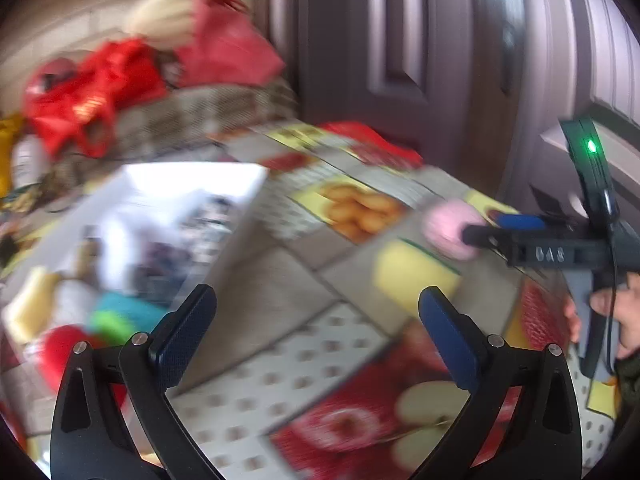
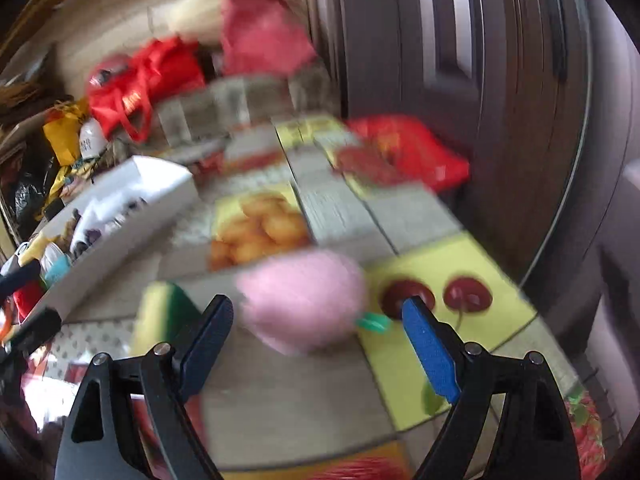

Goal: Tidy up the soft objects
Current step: 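Lift both open tools out of the box back toward the pile, then grasp the yellow-green sponge with the left tool while the right tool grasps the pink fluffy ball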

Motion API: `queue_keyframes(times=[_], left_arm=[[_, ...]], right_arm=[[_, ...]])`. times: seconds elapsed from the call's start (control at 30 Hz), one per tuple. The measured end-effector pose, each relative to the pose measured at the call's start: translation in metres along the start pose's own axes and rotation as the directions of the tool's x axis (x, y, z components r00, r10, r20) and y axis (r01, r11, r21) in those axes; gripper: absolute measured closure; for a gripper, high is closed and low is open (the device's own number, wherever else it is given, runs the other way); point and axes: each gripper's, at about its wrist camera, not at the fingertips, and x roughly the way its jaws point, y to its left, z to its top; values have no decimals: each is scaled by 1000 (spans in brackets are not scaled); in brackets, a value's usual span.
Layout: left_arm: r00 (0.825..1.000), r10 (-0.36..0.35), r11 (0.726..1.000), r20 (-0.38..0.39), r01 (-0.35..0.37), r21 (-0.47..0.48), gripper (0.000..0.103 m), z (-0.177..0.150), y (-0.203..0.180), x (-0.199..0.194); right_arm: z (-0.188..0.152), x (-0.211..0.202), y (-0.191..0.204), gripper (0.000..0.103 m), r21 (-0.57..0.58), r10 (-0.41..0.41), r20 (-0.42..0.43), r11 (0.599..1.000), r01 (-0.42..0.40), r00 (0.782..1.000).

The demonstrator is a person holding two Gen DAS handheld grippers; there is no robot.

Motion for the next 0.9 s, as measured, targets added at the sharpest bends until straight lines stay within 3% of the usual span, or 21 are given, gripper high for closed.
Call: queue_keyframes(times=[0.07, 0.2, 0.37, 0.4, 0.47, 0.5, 0.53, 0.63, 0.73, 0.83, 0.9], left_arm=[[999, -39, 999, -34, 40, 26, 1, 5, -14, 12], [994, -70, 994, -87, 77, 75, 1, 13, -39, 31], [980, -25, 992, -197, 49, 119, 1, 18, -57, 65], [976, -24, 992, -219, 51, 117, 6, 18, -57, 71], [968, -54, 991, -245, 82, 102, 60, 17, -55, 76], [968, -71, 991, -242, 96, 91, 61, 16, -52, 74], [969, -91, 991, -229, 110, 75, 67, 16, -49, 71], [980, -122, 991, -158, 129, 37, 67, 20, -42, 58], [990, -141, 990, -8, 141, 2, 67, 20, -30, 30], [992, -63, 998, 109, 61, 23, 67, 14, -26, 3], [982, 19, 996, 189, -36, 88, 67, 8, -26, -16]], right_arm=[[2, 1, -1, 16, -1, 34, 3, 999, -34, 999], [9, 5, 17, 16, -112, 31, 22, 993, -28, 999], [12, 42, 25, 17, -153, -2, -129, 988, -18, 992], [11, 42, 24, 17, -154, -5, -133, 988, -16, 991], [10, 36, 25, 38, -166, 17, -109, 986, -35, 994], [9, 34, 26, 37, -172, 26, -103, 984, -44, 994], [9, 31, 26, 37, -174, 25, -88, 984, -40, 996], [10, 21, 24, 37, -166, 38, -25, 985, -41, 999], [11, 8, 17, 37, -132, 43, 47, 991, -36, 998], [12, 0, 12, 37, -105, 47, 106, 994, -36, 993], [13, -2, 11, 37, -95, 41, 124, 995, -29, 991]])
